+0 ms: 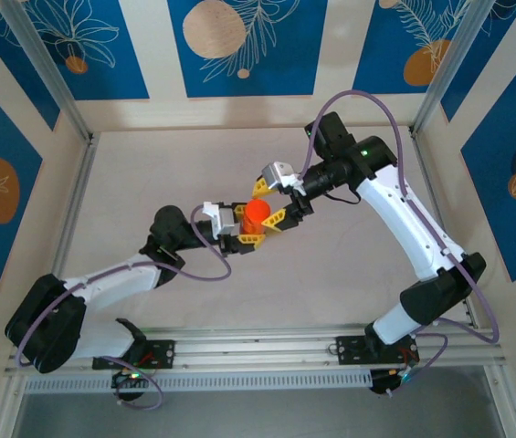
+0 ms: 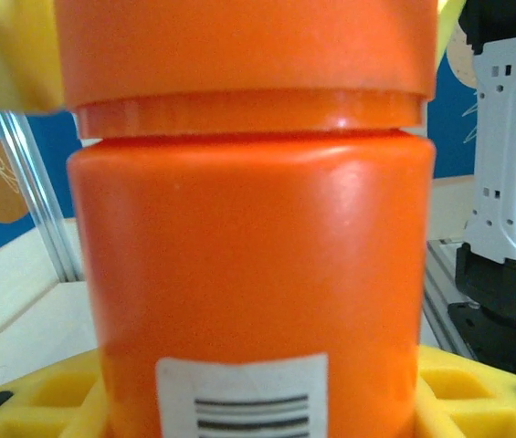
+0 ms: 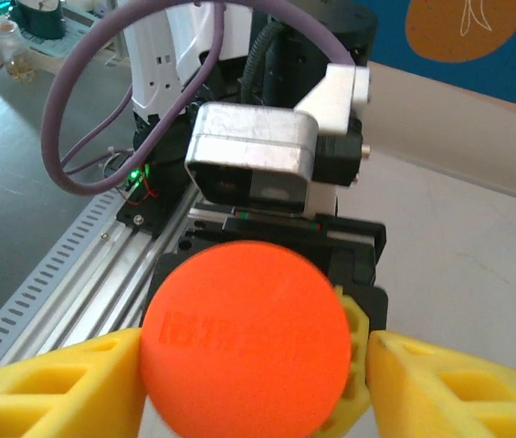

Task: Sort the pills into containers

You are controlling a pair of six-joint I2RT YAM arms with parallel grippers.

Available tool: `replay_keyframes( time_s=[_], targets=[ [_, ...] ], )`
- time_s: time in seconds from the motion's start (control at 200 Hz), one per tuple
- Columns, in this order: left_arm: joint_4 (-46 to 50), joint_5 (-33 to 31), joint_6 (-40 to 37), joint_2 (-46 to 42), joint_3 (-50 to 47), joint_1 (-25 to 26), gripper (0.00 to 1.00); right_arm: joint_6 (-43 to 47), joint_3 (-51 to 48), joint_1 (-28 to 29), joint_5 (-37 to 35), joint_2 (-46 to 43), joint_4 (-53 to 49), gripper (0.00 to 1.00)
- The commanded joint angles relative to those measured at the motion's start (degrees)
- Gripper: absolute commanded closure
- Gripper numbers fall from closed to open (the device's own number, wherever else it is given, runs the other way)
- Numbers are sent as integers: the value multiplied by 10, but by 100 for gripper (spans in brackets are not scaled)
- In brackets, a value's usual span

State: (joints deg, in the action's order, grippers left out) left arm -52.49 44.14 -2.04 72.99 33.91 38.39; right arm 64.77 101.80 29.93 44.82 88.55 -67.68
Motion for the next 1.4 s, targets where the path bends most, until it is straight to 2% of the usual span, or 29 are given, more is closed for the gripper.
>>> replay_keyframes(
  time_s=[0.0,0.165,0.245,0.315,0.475,0.65,0.76,0.89,1.396],
  targets=[
    [15,58,-22,7,10,11,100,17,5,-11,17,-15,25,30],
    [11,44,-22,5,7,11,100,-62,-38,-32,46,-63,89,20],
    [9,21,-23,2,3,11,100,-147,-69,-33,48,-95,142,10],
    [7,-12,-27,-2,-1,11,100,-253,-115,-22,13,-131,227,9],
    [1,-81,-30,-13,-12,11,100,-529,-255,49,-177,-209,467,13],
    [-16,-116,-22,-14,-21,11,100,-697,-305,151,-461,-229,526,19],
    [-17,-122,-21,-18,-22,11,100,-748,-337,173,-567,-249,550,23],
    [-17,-123,-20,-21,-21,11,100,-775,-366,179,-611,-264,568,24],
    [-17,-128,-19,-26,-23,11,100,-795,-370,185,-617,-251,559,23]
  ],
)
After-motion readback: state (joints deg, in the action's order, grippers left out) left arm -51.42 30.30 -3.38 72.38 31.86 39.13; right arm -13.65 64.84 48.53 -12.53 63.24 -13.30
